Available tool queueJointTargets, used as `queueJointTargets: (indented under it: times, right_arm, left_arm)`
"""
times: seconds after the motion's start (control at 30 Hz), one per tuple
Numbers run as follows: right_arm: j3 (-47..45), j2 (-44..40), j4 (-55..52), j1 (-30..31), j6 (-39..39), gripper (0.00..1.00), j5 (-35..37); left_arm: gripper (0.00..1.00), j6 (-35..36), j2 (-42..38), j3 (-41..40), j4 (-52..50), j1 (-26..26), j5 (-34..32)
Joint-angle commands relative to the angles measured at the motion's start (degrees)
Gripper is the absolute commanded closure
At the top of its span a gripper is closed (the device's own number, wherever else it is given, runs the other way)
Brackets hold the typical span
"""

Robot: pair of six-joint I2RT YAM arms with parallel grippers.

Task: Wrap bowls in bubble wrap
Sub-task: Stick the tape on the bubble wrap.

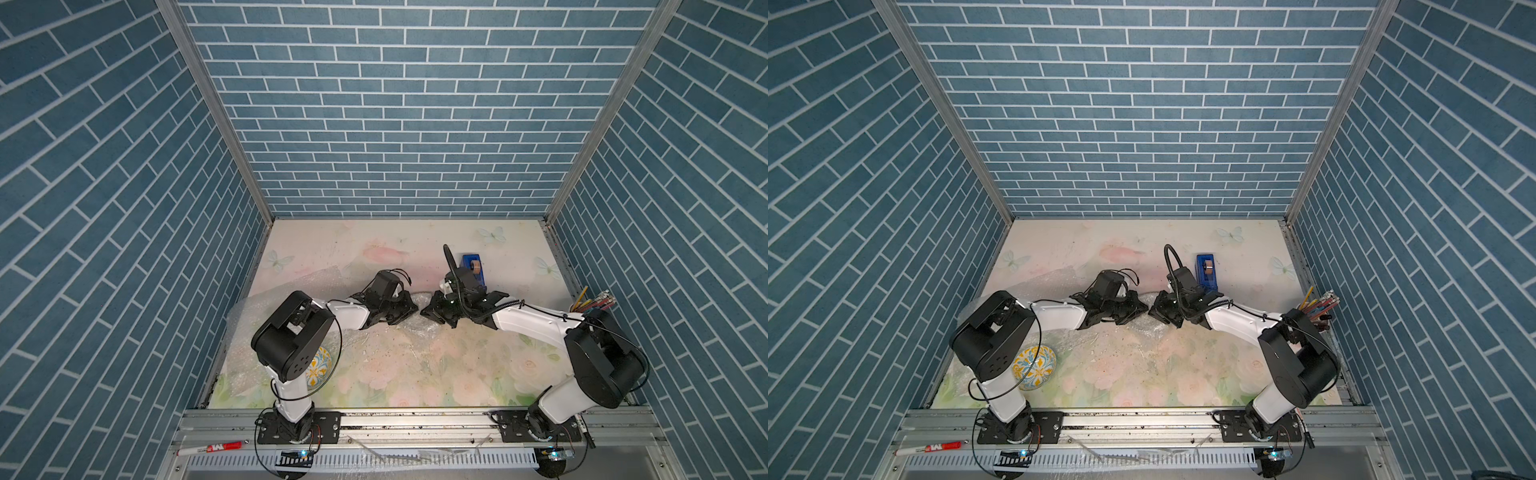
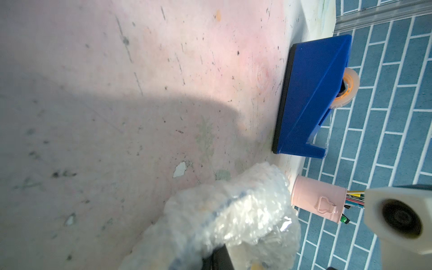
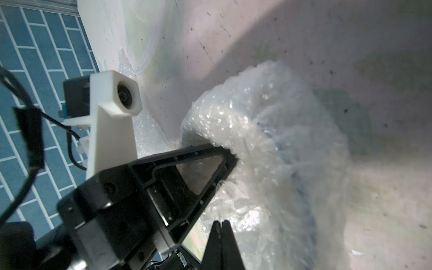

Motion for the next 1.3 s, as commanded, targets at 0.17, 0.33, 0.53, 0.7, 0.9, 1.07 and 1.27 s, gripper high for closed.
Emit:
queueJointTargets:
  times: [0.17, 0.33, 0.53, 0.7, 0.9, 1.07, 1.27]
  right_arm:
    - [-0.2, -6.4, -7.7, 0.5, -0.4, 0.82, 5.8]
    - [2.1, -9.1, -17.2, 0.0, -4.0, 0.68, 9.1]
    - [4.8, -11.1, -26.0, 0.0, -8.2, 0.67, 12.0]
    - [10.9, -10.7, -33.4, 0.0, -13.8, 0.56, 15.0]
    - [16.2, -8.6, -36.1, -0.1, -19.3, 0.58, 17.3]
    - [17.4, -9.3, -28.2, 0.0, -20.8, 0.86, 10.1]
    - [11.8, -7.1, -2.5, 0.0, -11.7, 1.00, -3.7]
  left_arm:
    - [0.93, -0.4, 2.5, -1.9, -4.5, 0.1, -0.7]
    - [0.94, -0.5, 3.1, -1.8, -4.5, 0.1, -0.7]
    - [0.94, -0.6, 2.8, -1.8, -4.5, 0.1, -0.6]
    - [0.94, -0.5, 2.9, -1.7, -4.2, 0.1, -0.4]
    - [0.94, -0.6, 2.9, -1.7, -4.4, 0.1, -0.3]
    - [0.94, -0.5, 3.0, -1.8, -4.0, 0.1, -0.4]
    - [0.94, -1.2, 3.4, -2.4, -2.7, 0.1, -0.2]
